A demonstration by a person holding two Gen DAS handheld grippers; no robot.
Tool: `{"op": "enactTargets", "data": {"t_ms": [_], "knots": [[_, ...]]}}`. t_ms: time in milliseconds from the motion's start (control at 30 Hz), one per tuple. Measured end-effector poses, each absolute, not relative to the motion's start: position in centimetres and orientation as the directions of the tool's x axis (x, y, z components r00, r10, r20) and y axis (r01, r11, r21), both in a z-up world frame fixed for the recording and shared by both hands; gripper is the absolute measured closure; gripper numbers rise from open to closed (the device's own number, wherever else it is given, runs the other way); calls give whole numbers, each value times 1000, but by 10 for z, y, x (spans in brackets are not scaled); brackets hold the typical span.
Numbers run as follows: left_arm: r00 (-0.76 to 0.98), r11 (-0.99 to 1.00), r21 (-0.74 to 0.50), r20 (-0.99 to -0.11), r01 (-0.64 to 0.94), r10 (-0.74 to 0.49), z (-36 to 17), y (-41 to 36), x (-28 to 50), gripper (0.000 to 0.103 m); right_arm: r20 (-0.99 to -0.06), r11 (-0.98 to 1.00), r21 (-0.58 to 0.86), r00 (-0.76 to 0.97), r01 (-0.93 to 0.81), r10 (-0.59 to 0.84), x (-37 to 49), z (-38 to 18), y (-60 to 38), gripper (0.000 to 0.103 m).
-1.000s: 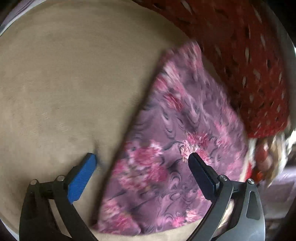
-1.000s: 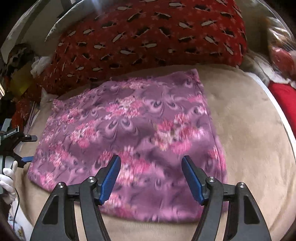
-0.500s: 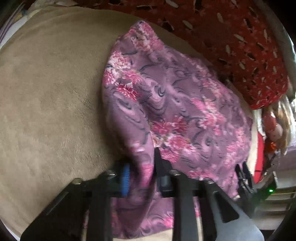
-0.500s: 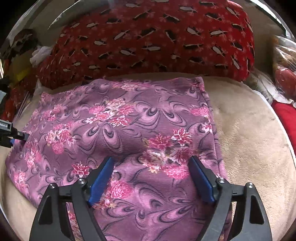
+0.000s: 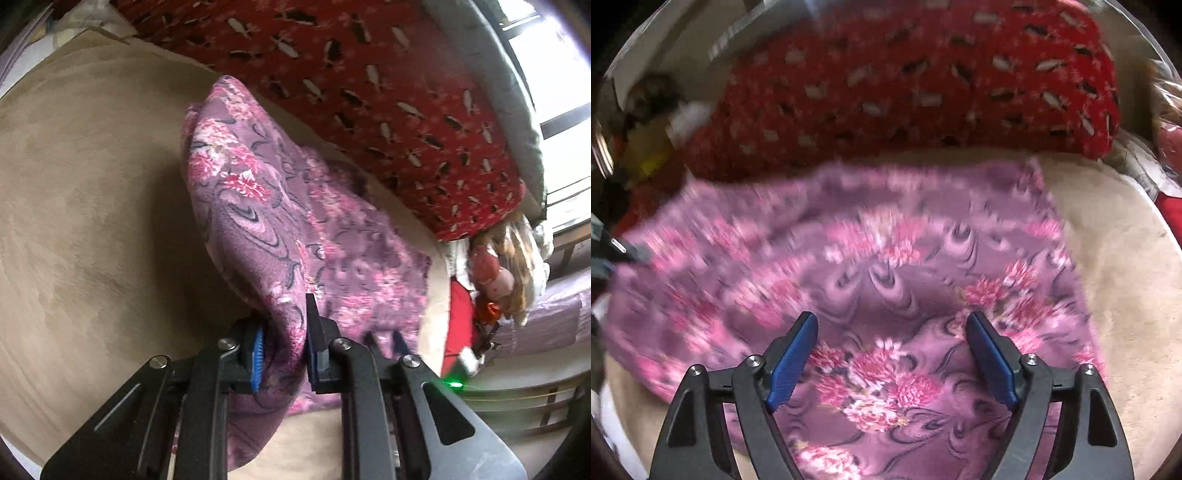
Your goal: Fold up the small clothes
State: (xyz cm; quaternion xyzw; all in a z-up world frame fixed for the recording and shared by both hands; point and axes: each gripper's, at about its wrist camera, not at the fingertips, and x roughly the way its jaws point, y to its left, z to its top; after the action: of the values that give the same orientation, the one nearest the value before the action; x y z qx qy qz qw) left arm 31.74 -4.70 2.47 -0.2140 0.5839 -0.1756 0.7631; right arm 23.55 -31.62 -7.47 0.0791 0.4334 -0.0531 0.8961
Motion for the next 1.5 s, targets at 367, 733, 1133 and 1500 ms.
{"op": "enactTargets", "data": {"t_ms": [367,733,1133,1500], "knots": [[239,828,-551,-795,102,-558,53,-107,315,88,-761,982,56,644,181,-75,229,-79,-308,13],[181,832,-530,-813,164,-554,47,-185,318,88,-727,923,268,686,275,7,185,-64,-353,15],[68,876,-456,-880,159,-471,-4,-258,327,81,-699,926,281,715,250,19,171,-68,-353,14],[120,832,-546,-823,103,-555,24,-204,326,55,-683,916,323,728,236,53,169,-69,-360,13]]}}
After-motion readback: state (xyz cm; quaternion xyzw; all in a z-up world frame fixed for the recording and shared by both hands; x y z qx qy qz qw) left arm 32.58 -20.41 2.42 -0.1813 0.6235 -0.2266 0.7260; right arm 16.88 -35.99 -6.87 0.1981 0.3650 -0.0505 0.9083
